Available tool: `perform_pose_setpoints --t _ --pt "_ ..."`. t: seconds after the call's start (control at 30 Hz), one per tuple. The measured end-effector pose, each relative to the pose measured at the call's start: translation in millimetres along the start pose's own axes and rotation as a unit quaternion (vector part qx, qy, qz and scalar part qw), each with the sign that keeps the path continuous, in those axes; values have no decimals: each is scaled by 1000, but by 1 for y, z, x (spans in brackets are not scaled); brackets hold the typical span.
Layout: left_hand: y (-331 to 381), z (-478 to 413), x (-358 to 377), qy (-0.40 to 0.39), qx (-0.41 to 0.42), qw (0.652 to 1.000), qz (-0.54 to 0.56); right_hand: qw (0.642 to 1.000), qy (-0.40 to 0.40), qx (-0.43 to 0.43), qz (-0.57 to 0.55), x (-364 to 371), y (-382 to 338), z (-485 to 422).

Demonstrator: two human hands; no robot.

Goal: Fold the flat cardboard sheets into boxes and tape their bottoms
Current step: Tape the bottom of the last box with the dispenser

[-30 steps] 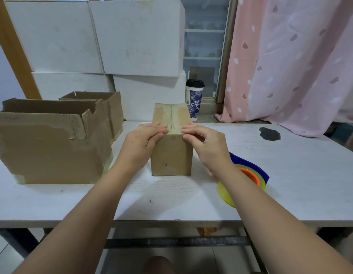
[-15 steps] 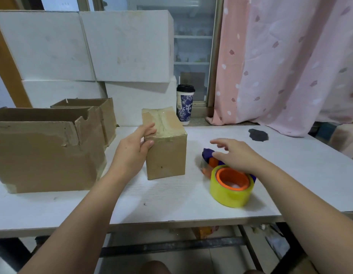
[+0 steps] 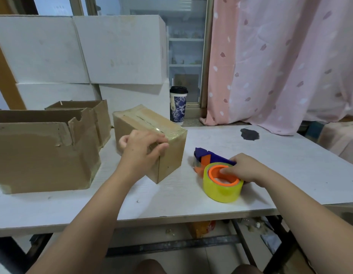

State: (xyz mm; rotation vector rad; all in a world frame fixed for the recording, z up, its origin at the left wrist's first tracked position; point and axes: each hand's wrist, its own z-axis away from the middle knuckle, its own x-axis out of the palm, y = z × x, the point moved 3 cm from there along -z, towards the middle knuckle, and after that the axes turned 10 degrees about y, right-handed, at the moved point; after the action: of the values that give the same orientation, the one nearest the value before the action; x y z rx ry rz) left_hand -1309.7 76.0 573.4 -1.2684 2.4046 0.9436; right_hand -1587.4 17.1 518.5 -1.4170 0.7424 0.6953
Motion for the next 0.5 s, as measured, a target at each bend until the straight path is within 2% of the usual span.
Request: perform_pose_setpoints --t 0.13,0.23,0.4,0.43,0.5 --pt "9 -8 -4 -68 82 994 -9 998 23 25 -43 0 4 2" --pt "2 -23 -8 -65 43 997 -7 983 25 67 -167 2 10 5" --pt "-15 -35 -11 15 -40 997 71 916 -37 139 -374 5 8 12" --pt "-22 -40 -9 12 -37 998 50 905 -53 145 -396 4 6 14" --pt "-42 -50 -4 -68 -43 993 -82 881 -80 159 -437 2 3 18"
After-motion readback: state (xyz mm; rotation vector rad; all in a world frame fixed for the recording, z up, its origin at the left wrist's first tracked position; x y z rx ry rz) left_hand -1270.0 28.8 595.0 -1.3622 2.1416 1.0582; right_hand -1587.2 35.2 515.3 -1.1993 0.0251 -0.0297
